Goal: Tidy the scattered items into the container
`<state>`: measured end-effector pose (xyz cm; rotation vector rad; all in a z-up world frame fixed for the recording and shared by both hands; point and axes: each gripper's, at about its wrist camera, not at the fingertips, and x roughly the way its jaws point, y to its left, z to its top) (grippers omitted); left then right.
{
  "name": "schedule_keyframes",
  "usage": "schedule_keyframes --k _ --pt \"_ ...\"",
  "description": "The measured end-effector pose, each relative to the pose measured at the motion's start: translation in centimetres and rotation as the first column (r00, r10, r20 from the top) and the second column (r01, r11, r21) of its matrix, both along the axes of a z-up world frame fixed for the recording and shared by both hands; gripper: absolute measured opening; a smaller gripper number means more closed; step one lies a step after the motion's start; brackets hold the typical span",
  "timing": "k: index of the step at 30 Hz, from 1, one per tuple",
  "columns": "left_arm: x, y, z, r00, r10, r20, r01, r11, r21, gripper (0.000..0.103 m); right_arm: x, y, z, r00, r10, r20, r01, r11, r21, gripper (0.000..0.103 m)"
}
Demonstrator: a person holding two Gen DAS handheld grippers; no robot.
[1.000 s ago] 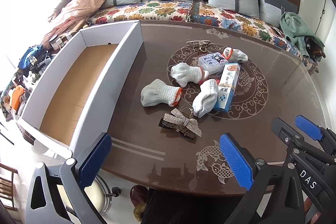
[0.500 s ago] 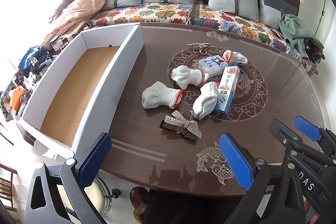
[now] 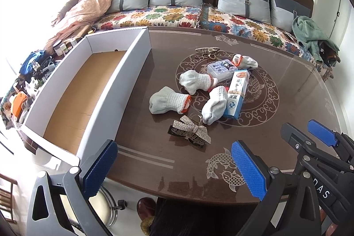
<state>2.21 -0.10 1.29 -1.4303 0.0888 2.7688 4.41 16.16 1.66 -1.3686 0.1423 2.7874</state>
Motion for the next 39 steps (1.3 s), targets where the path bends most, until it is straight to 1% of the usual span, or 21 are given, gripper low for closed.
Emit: schedule_keyframes --k 6,16,24,39 --pt "0.44 0.10 -0.71 1.000 -0.006 0.013 0.006 1.000 -0.004 0.103 0.45 -0.05 -0.56 1.000 -0.003 0.005 0.003 1.000 -0.004 0.064" --pt "0.84 0.22 -0.48 1.000 -0.011 0.000 0.011 1.000 -0.013 0.103 0.76 0.10 -0.41 1.000 -0.009 -0.006 0.008 1.000 -0.006 0.064" --pt "0.96 0.37 -0.97 1.000 -0.017 0.014 0.017 1.000 -0.016 0.103 0.96 0.55 -0.96 1.000 -0.023 0.003 0.023 1.000 -0.016 0.064" --pt "0.92 0.74 -1.03 0.999 -0.040 0.023 0.041 0.999 -0.022 0.103 0.94 0.77 -1.01 0.999 -0.032 0.003 0.032 0.999 -0.025 0.064"
